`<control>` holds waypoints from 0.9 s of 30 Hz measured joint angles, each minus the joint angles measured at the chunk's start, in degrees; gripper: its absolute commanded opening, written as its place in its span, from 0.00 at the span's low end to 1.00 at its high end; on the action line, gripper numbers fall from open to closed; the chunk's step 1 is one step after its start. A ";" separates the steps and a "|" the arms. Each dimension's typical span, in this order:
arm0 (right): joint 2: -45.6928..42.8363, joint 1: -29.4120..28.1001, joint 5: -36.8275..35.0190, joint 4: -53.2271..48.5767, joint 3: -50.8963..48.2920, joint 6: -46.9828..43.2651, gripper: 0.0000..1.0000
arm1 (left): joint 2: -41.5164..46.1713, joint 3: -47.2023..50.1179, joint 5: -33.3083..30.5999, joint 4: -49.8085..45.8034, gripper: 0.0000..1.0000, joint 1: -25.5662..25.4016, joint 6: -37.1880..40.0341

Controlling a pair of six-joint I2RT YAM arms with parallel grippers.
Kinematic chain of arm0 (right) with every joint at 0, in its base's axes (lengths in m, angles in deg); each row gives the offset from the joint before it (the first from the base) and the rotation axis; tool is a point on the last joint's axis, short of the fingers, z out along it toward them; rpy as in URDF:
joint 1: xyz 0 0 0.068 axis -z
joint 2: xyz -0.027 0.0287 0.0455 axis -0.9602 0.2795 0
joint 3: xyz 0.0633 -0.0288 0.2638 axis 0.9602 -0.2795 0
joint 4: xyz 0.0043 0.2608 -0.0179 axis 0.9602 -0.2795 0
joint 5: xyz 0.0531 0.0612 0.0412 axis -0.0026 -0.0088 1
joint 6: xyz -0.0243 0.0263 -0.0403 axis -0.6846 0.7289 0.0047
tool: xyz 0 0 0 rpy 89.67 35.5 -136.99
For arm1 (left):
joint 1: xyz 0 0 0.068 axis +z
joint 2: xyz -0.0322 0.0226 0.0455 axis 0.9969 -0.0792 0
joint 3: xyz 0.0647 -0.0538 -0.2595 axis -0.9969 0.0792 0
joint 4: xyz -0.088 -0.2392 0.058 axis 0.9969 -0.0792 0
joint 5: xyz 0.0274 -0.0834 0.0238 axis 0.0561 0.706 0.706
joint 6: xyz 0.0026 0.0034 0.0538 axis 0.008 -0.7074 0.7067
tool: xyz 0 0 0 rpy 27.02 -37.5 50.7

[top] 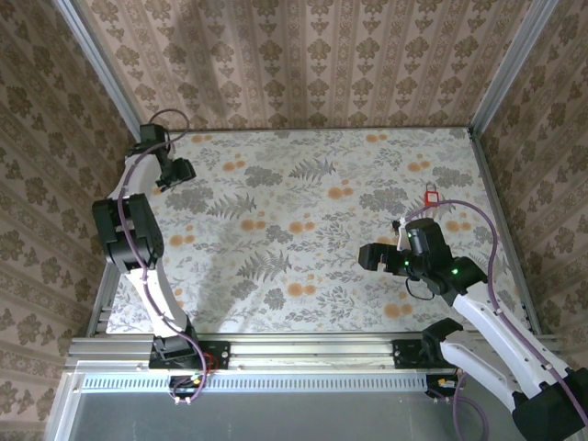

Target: Unlock with the key

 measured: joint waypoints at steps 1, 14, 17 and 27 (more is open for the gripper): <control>-0.04 0.00 0.00 0.00 0.00 0.00 1.00 | -1.46 -1.62 -0.52 -0.72 0.57 0.26 0.02; 1.01 0.00 0.98 0.13 0.00 0.02 1.00 | -19.08 -24.26 -8.09 -14.23 0.55 0.37 2.80; 1.75 0.00 1.20 0.52 0.00 0.22 1.00 | -20.41 -26.80 -9.09 -16.28 0.55 0.37 3.21; 1.84 0.00 1.51 0.87 0.00 0.22 1.00 | -27.52 -36.00 -10.56 -22.38 0.56 0.39 4.37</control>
